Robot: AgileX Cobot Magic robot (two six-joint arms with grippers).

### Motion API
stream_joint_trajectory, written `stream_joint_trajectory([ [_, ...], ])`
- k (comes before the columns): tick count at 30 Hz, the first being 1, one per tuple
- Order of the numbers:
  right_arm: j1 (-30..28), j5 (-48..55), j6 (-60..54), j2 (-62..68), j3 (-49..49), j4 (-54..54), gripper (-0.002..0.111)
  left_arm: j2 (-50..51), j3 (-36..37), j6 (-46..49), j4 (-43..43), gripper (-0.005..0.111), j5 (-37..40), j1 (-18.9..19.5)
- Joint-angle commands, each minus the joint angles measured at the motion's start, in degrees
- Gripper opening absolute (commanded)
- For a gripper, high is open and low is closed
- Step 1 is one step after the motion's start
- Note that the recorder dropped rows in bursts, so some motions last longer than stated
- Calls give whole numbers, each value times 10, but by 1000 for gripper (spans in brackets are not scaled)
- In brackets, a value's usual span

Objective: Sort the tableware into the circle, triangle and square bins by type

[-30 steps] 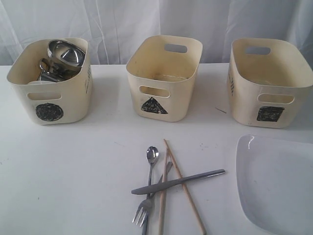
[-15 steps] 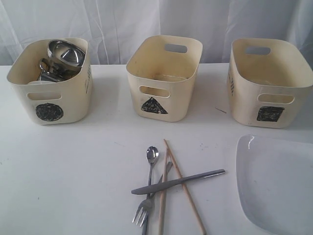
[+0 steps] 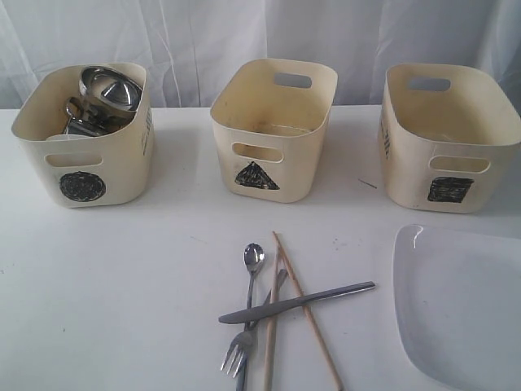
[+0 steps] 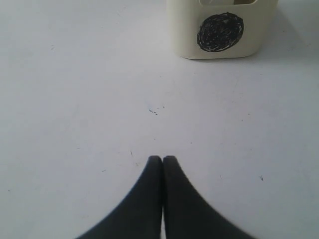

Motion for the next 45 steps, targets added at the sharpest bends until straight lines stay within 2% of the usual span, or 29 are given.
stream_joint_trajectory([
  [1,-3,-16,102,11,-35,33,0,-4,2,3,-2,1,1,1],
  [5,-3,-42,97,83,-137,-81,0,-4,2,3,-2,1,1,1],
  [8,-3,-7,37,185,-240,-228,0,-4,2,3,-2,1,1,1],
  [11,-3,152,-19,317,-327,-342,0,-4,2,3,-2,1,1,1],
  [15,-3,459,-31,523,-420,-413,0,-4,2,3,-2,1,1,1],
  [17,-2,577,-77,621,-462,-410,0,-8,2,3,-2,1,0,1],
  [19,17,661,-145,704,-508,-358,0,-9,2,3,-2,1,0,1],
  [24,113,764,-419,806,-591,-162,0,-9,2,3,-2,1,0,1],
  [28,181,850,-528,879,-614,-164,0,-9,2,3,-2,1,0,1],
  [33,205,952,-607,956,-615,-165,0,-9,2,3,-2,1,0,1],
  [36,213,964,-675,968,-615,-165,7,-9,2,3,-2,1,0,1],
  [42,213,890,-823,972,-615,-165,36,-9,2,3,-2,1,0,1],
  [45,213,836,-830,983,-615,-181,39,-9,2,3,-2,1,0,1],
])
